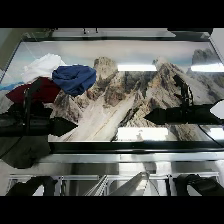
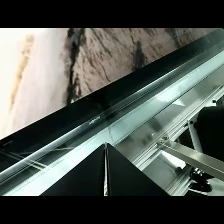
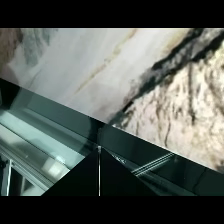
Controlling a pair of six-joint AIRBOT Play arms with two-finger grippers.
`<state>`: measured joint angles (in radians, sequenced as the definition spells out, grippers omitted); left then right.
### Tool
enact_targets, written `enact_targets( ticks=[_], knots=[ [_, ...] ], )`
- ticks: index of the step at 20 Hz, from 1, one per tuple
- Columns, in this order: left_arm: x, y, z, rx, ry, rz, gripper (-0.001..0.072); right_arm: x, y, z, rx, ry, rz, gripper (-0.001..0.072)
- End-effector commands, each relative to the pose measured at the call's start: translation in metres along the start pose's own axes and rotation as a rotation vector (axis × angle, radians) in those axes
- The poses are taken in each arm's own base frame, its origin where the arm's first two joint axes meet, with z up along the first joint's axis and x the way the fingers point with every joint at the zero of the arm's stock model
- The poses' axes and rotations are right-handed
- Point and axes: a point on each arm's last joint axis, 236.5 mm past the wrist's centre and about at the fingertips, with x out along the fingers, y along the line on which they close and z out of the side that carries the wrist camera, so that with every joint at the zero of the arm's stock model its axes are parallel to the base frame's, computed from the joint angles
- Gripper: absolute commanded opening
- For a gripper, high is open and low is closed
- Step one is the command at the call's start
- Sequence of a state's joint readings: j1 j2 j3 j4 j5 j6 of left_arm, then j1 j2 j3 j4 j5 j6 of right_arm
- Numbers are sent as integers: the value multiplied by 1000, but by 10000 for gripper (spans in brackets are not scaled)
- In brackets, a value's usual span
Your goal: Fold the shirts.
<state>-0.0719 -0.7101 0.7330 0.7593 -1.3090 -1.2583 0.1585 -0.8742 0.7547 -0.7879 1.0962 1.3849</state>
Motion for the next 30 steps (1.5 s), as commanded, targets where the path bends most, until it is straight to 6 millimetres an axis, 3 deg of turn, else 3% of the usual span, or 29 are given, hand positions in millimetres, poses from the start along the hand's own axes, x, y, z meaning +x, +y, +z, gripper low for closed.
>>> enact_targets(
  ticks=[1,15,20,22,23,24,25,26,27,29,30],
  knots=[
    [0,0,0,1,0,0,-4,0,0,0,0,2,0,17],
    [0,1,3,1,-15,5,-4,0,0,0,0,1,0,17],
    [-5,14,44,1,-189,60,-4,0,0,4,3,-19,0,18],
    [-16,33,76,17,-329,145,-4,0,-1,10,4,-44,-3,22],
    [-32,54,104,44,-454,244,171,0,-1,13,4,-53,-5,68],
    [-52,78,128,72,-557,351,552,0,-2,16,4,-69,-8,281],
    [-70,104,149,87,-617,451,715,-1,-3,21,5,-89,-11,505],
    [-79,127,161,80,-617,516,715,-1,-4,27,5,-113,-15,586],
    [-81,151,170,67,-584,560,715,-2,-5,31,4,-132,-20,586],
    [-64,200,179,58,-454,608,715,-2,-7,37,5,-154,-27,588],
    [-45,226,181,41,-367,603,714,-2,-8,39,6,-163,-30,588]
  ],
)
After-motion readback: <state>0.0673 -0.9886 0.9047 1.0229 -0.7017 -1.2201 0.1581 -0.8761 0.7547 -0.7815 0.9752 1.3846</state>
